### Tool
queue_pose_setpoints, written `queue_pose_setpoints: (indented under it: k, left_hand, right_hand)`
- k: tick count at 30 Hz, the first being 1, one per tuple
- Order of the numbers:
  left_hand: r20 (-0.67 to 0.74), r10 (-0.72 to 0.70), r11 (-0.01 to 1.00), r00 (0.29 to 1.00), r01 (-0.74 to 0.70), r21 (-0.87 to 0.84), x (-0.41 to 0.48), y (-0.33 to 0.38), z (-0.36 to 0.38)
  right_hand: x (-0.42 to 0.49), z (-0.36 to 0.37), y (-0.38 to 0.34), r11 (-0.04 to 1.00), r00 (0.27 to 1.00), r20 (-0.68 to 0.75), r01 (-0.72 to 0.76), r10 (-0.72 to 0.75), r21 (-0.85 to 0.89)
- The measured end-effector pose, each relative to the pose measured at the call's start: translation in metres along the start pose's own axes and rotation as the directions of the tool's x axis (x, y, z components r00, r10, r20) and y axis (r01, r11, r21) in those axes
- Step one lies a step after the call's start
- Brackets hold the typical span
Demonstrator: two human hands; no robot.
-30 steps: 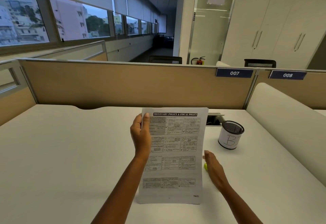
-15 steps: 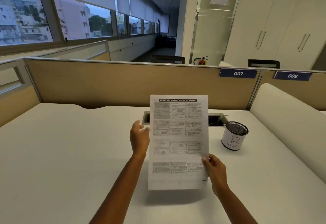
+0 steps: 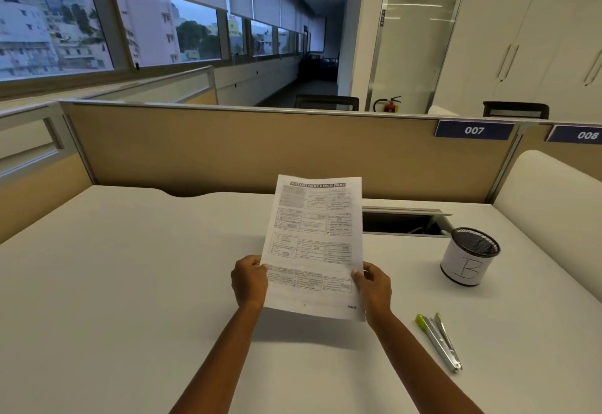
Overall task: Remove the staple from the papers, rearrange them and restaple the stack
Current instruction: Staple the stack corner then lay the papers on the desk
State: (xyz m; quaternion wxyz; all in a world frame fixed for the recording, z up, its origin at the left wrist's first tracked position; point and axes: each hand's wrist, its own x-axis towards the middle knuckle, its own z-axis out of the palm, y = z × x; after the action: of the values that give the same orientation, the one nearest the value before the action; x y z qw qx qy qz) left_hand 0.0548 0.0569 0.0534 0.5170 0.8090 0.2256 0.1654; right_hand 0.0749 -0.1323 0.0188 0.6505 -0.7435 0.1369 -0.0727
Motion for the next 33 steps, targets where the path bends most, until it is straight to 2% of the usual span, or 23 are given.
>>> queue_pose_setpoints:
  k: [8,19,24,28,33]
  left_hand:
    - [-0.117,-0.04,0.998,0.992,0.045,0.044,0.055,-0.023,-0.022]
    - [-0.191,-0.056,0.992,0.98,0.076,0.099,0.123,-0.059,-0.039]
    - [-0.211,-0.051,0.989,0.976,0.079,0.125,0.151,-0.073,-0.041]
    - [-0.181,-0.017,0.98,0.983,0.052,0.192,0.161,-0.088,-0.038]
    - [-0.107,-0.035,0.952,0.994,0.065,0.298,0.164,-0.101,-0.03]
  right_hand:
    - [0.017,0.079,-0.01,0.985,0.99,0.138,0.04,-0.017,-0.166]
    - [0.044,0.161,-0.002,0.962,0.983,0.175,-0.001,0.051,-0.271]
    - [0.056,0.182,0.006,0.939,0.977,0.211,0.038,0.037,-0.341]
    - [0.059,0.189,0.011,0.9,0.975,0.221,0.108,-0.014,-0.423]
    - [0.064,0.189,0.014,0.789,0.968,0.243,0.201,-0.068,-0.581]
